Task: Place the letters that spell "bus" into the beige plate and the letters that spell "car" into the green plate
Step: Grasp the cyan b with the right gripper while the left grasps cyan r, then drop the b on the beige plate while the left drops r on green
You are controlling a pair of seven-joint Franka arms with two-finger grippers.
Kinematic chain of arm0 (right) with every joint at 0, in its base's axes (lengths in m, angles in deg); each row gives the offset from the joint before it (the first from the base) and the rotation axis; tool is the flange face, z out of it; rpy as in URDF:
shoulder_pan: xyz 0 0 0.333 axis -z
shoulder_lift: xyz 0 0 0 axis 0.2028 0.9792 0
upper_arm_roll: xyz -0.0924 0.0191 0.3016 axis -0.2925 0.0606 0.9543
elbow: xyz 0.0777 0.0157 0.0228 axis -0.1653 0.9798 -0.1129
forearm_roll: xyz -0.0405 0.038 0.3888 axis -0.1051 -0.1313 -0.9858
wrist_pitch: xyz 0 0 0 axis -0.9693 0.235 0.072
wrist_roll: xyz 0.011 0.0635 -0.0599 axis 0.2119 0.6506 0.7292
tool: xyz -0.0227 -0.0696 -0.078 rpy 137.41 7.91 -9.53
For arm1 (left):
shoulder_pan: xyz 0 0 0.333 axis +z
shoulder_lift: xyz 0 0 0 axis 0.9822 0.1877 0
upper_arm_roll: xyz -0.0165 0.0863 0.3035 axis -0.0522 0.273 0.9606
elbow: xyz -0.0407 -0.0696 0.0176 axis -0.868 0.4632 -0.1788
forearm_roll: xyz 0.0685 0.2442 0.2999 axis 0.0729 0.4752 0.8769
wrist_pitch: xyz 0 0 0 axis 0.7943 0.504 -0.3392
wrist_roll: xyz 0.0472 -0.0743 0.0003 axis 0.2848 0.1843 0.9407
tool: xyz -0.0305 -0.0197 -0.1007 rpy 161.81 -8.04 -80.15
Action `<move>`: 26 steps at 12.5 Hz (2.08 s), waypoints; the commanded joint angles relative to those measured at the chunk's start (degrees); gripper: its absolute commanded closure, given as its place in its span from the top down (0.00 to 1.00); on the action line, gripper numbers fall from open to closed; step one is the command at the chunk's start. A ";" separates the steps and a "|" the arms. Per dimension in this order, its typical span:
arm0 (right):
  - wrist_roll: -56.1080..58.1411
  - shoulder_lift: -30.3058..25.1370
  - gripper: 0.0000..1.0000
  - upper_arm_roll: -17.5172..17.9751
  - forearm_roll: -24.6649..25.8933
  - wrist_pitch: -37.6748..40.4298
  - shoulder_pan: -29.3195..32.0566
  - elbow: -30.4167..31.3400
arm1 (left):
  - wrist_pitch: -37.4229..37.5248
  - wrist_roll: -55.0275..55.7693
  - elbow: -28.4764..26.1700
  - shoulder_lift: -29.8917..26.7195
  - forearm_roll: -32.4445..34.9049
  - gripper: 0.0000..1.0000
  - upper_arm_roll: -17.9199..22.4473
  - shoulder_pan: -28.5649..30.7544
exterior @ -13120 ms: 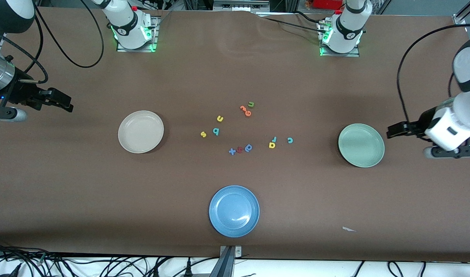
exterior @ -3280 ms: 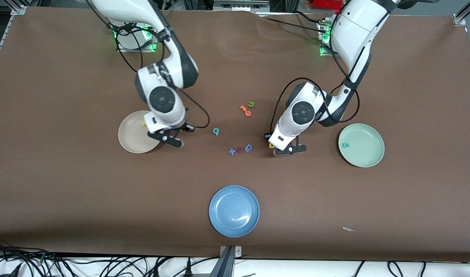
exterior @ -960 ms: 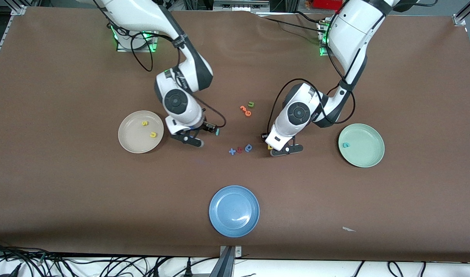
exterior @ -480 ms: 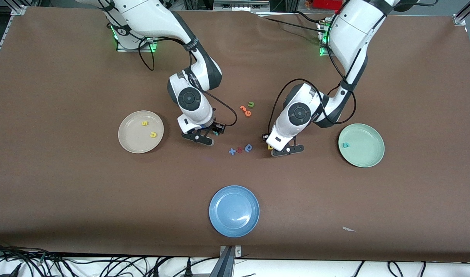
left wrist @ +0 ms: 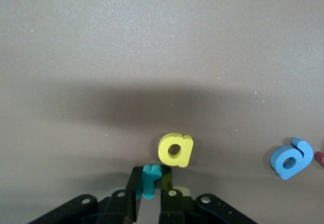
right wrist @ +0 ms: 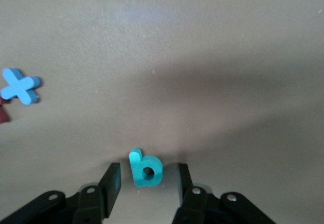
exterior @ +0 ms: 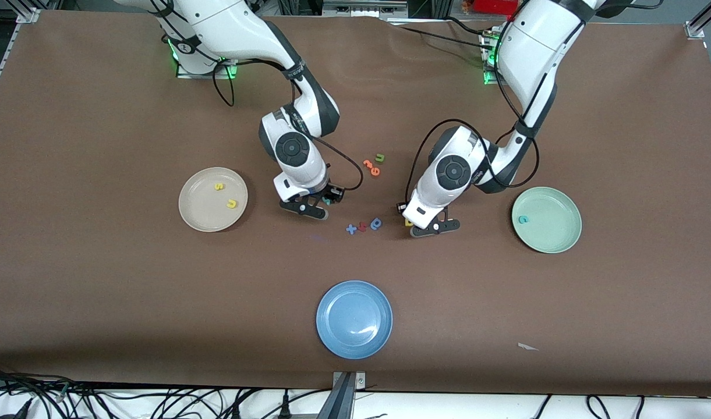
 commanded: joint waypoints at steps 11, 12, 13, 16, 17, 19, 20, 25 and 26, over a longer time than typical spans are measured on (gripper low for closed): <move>9.87 -6.29 0.10 -6.82 0.08 13.66 -0.17 -1.09 | 26.18 -21.61 1.26 -12.30 1.36 0.00 0.06 21.33; 15.23 -7.52 0.10 -9.54 -0.01 17.87 -0.09 -0.92 | 27.32 -25.23 1.26 -12.30 1.36 0.00 0.15 24.05; 20.93 -8.75 0.10 -12.53 -0.10 21.05 -0.09 -0.74 | 27.59 -28.48 0.91 -12.30 1.36 0.00 0.15 26.69; 42.20 -10.17 0.10 -22.11 -0.71 25.82 0.00 0.92 | 27.25 -38.59 0.47 -9.59 1.45 0.00 0.15 34.17; 47.31 -10.69 0.10 -24.49 -0.80 25.39 0.18 3.11 | 26.90 -40.27 0.64 -8.45 1.45 0.00 0.15 35.32; 51.74 -9.65 0.11 -26.71 -0.89 23.64 2.53 6.36 | 26.81 -40.38 0.64 -7.73 1.36 0.63 0.24 35.68; 53.32 -9.30 0.11 -26.62 -0.89 20.32 3.59 8.82 | 26.81 -40.03 0.73 -7.73 1.36 0.99 0.15 35.86; 53.95 -6.93 0.92 -26.44 -4.64 14.05 4.31 13.06 | 26.89 -30.58 2.74 -8.52 0.57 1.00 -4.23 34.19; 53.52 -7.18 1.00 -26.36 -5.54 14.75 4.13 12.71 | 26.72 -24.44 3.19 -8.52 0.57 1.00 -5.55 33.75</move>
